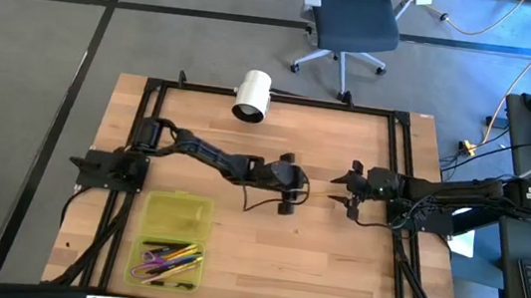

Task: Pick & place school supplies into a supply box
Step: Put the yellow pencil into the yellow supply box

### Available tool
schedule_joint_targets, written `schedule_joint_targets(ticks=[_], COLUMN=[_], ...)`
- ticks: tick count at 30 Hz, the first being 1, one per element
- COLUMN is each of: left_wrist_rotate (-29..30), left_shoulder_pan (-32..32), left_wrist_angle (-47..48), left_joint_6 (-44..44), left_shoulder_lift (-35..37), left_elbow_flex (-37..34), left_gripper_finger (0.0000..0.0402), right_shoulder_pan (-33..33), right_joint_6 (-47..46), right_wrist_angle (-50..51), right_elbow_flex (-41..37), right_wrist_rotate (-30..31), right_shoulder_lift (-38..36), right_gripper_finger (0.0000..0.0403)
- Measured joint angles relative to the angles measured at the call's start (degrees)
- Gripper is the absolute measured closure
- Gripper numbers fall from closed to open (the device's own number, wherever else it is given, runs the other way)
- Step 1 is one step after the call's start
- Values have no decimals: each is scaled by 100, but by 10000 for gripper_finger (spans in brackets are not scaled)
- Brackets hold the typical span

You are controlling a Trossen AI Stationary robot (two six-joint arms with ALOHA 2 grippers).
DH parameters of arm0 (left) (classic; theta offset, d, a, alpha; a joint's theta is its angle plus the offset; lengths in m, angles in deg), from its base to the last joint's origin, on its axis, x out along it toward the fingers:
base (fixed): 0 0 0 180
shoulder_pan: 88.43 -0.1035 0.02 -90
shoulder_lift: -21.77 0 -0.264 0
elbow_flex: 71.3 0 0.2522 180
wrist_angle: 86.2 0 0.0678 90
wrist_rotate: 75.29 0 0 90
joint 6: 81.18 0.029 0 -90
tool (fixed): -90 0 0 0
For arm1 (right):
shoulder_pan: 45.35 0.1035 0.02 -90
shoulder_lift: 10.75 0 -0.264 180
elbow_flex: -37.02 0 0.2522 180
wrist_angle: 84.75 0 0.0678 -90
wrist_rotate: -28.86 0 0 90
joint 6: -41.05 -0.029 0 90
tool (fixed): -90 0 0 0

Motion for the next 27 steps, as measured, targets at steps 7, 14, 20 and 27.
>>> schedule_joint_targets(ticks=[7,14,20,27], left_wrist_rotate=[-156,-271,-104,60], left_shoulder_pan=[13,32,14,14], left_wrist_angle=[133,8,-81,-167], left_joint_6=[-329,-508,-563,-624], left_shoulder_lift=[-43,-331,-613,-777], left_elbow_flex=[193,186,189,185], left_gripper_finger=[237,239,250,258], right_shoulder_pan=[0,0,0,2], right_joint_6=[0,0,0,2], right_wrist_angle=[104,95,75,82], right_elbow_flex=[0,0,0,0], right_wrist_rotate=[-6,-12,-23,-23], right_shoulder_lift=[2,2,2,2], right_gripper_finger=[160,160,160,160])
